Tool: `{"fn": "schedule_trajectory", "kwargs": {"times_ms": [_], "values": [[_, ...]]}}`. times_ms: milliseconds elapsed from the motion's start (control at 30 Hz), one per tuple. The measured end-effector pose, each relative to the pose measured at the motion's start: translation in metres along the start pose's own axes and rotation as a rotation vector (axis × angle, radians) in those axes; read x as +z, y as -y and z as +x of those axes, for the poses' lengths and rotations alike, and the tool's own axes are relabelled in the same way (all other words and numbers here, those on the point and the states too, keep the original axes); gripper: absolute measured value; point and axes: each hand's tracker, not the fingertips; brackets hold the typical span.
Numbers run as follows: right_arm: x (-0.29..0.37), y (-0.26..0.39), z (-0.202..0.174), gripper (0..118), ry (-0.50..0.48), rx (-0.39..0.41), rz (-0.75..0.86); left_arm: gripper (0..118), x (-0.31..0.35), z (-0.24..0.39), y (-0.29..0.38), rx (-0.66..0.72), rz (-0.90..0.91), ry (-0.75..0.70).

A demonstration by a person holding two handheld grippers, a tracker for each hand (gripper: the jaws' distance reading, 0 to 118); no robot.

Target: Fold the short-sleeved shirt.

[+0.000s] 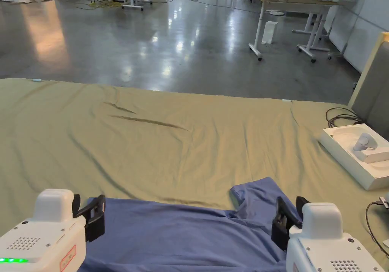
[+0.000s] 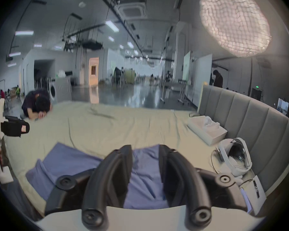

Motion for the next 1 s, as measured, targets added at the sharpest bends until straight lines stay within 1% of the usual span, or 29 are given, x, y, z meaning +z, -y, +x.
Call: {"fn": "schedule_trajectory", "kwargs": {"times_ms": [33, 67, 133, 167, 267, 333, 400, 467, 567, 600, 733, 800, 833, 900, 933, 967, 1000], "values": [[-0.001, -0.001, -0.002, 17, 0.006, -0.01, 0.022, 42, 0.002, 0.004, -0.003, -0.006, 0.024, -0.017], [-0.001, -0.002, -0.005, 11, 0.02, -0.014, 0.038, 32, 0.001, 0.006, -0.003, -0.013, 0.048, -0.022], [-0.005, -0.003, -0.009, 0, 0.036, -0.02, 0.052, 7, 0.003, 0.012, -0.005, -0.049, 0.086, -0.05], [-0.005, -0.004, -0.009, 0, 0.037, -0.032, 0.061, 2, 0.003, 0.014, -0.005, -0.063, 0.093, -0.071], [-0.007, -0.007, -0.009, 0, 0.038, -0.063, 0.074, 1, -0.004, 0.004, -0.004, -0.04, 0.088, -0.051], [-0.009, -0.009, -0.01, 0, 0.039, -0.067, 0.079, 0, -0.005, 0.004, -0.002, -0.025, 0.082, -0.028], [-0.013, -0.01, -0.011, 0, 0.042, -0.06, 0.075, 0, -0.008, 0.0, 0.002, -0.057, 0.064, -0.021], [-0.017, -0.012, -0.01, 0, 0.038, -0.056, 0.07, 0, -0.014, -0.003, 0.005, -0.089, 0.038, -0.053], [-0.027, -0.012, -0.01, 0, 0.027, -0.052, 0.046, 0, -0.037, -0.025, 0.005, -0.046, -0.088, -0.028], [-0.031, -0.011, -0.009, 0, 0.024, -0.05, 0.035, 0, -0.046, -0.03, 0.005, -0.042, -0.117, -0.042], [-0.046, -0.008, -0.008, 0, 0.022, -0.046, -0.001, 0, -0.1, -0.06, 0.007, -0.03, -0.319, -0.051], [-0.055, -0.006, -0.007, 0, 0.015, -0.047, -0.03, 1, -0.133, -0.078, 0.01, 0.021, -0.411, -0.032], [-0.059, -0.005, -0.007, 0, 0.017, -0.047, -0.042, 3, -0.149, -0.085, 0.012, 0.042, -0.464, -0.025], [-0.067, -0.001, -0.006, 0, 0.022, -0.044, -0.063, 16, -0.18, -0.098, 0.014, 0.068, -0.525, -0.03], [-0.071, 0.001, -0.005, 0, 0.024, -0.041, -0.073, 32, -0.193, -0.102, 0.016, 0.063, -0.552, -0.03], [-0.074, 0.002, -0.004, 0, 0.025, -0.038, -0.084, 53, -0.206, -0.106, 0.017, 0.068, -0.569, -0.017], [-0.078, 0.004, -0.003, 0, 0.028, -0.034, -0.095, 68, -0.209, -0.098, 0.013, 0.06, -0.594, -0.024]]}}
